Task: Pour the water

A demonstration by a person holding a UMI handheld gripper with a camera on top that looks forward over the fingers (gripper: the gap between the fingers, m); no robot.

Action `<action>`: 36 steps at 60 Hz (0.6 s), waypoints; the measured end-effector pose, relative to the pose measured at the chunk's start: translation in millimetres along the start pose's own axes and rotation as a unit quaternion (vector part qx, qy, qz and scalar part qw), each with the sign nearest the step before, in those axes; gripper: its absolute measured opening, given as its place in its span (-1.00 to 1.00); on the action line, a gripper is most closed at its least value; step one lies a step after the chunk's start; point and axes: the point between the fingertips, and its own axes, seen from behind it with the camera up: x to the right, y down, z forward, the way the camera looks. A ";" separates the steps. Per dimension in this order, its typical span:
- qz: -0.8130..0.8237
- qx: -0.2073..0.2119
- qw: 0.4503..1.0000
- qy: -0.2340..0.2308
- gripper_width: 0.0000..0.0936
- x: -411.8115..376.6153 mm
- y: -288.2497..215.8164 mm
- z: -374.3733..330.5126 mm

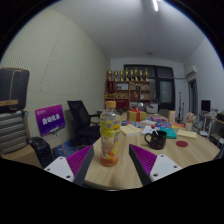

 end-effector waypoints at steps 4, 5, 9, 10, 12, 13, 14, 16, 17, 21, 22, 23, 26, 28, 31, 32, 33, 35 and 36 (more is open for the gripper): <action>-0.002 0.004 1.000 0.024 0.73 -12.3 -2.1 39.1; -0.003 0.004 1.000 0.030 0.73 -12.2 -2.4 45.6; -0.009 0.007 0.998 0.057 0.73 -9.5 -6.2 72.5; -0.010 0.007 0.998 0.063 0.73 -7.9 -7.1 78.4; -0.010 0.007 0.997 0.075 0.74 -4.8 -8.8 90.0; -0.009 0.008 0.997 0.080 0.74 -3.0 -10.5 95.6; -0.008 0.011 0.996 0.083 0.74 -2.3 -12.7 100.7; -0.007 0.017 0.996 0.090 0.72 0.6 -17.0 109.2; -0.006 0.018 0.995 0.094 0.71 2.7 -18.8 113.6; 0.001 0.015 0.996 0.092 0.37 1.4 -21.6 130.3; 0.004 0.014 0.996 0.089 0.22 0.0 -21.0 134.0; 0.004 0.010 0.996 0.089 0.21 -0.3 -19.1 136.1; -0.008 0.014 0.996 0.086 0.18 1.3 -20.8 139.2; -0.013 0.014 0.997 0.078 0.16 -1.1 -20.0 140.4; -0.016 0.016 0.997 0.071 0.17 -2.0 -19.8 141.3; -0.018 0.017 0.997 0.069 0.17 -7.2 -20.9 144.3; -0.019 0.018 0.997 0.068 0.14 -7.0 -21.1 144.2; -0.020 0.019 0.998 0.063 0.12 -3.8 -20.5 141.9; -0.021 0.021 0.998 0.060 0.11 -4.1 -20.9 141.9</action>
